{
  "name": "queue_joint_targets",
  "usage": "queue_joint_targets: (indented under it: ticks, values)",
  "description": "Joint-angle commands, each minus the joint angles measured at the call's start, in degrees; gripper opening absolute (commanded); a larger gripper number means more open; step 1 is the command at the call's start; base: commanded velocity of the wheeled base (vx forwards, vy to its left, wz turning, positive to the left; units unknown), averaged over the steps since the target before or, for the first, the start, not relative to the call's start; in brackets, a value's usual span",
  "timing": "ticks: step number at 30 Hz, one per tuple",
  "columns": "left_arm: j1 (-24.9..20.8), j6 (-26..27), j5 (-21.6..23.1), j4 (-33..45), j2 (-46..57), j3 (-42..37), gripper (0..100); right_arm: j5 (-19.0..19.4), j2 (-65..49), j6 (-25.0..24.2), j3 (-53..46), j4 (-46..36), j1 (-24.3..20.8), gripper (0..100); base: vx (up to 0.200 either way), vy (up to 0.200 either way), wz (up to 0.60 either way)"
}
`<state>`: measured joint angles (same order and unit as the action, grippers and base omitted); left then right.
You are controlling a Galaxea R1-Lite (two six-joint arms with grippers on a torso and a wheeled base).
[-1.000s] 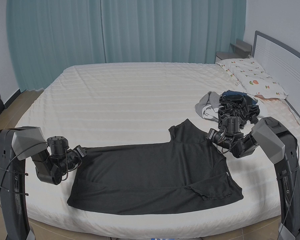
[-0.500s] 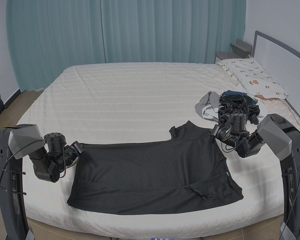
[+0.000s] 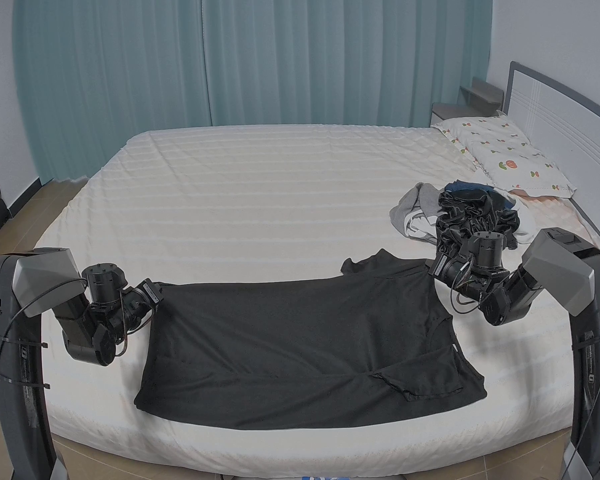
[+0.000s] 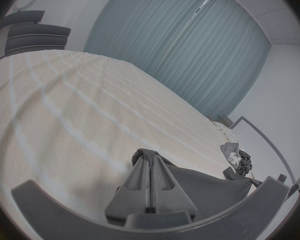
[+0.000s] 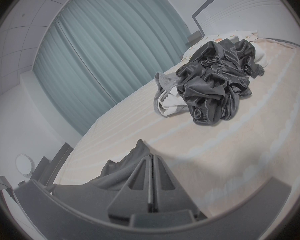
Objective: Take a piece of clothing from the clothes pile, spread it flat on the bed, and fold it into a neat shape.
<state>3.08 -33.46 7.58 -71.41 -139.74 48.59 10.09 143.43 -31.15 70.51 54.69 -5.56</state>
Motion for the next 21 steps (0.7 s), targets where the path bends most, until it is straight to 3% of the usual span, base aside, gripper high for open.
queue_joint_targets:
  ticks: [1, 16, 21]
  values:
    - [0.1, 1.2, 0.2, -0.2, 0.7, -1.2, 0, 1.0, -3.6, 0.1, -4.2, 0.8, 0.7, 0, 0.0, 0.0, 0.0]
    - [0.7, 4.0, 1.4, -0.4, 3.0, -4.6, 0, 3.4, -5.8, 0.6, -14.3, 7.4, 2.0, 0, 0.0, 0.0, 0.0]
    - [1.0, 4.4, 1.5, -3.6, 3.1, -5.5, 0, 3.5, -6.6, 0.6, -17.1, 9.7, 1.9, 0, 0.0, 0.0, 0.0]
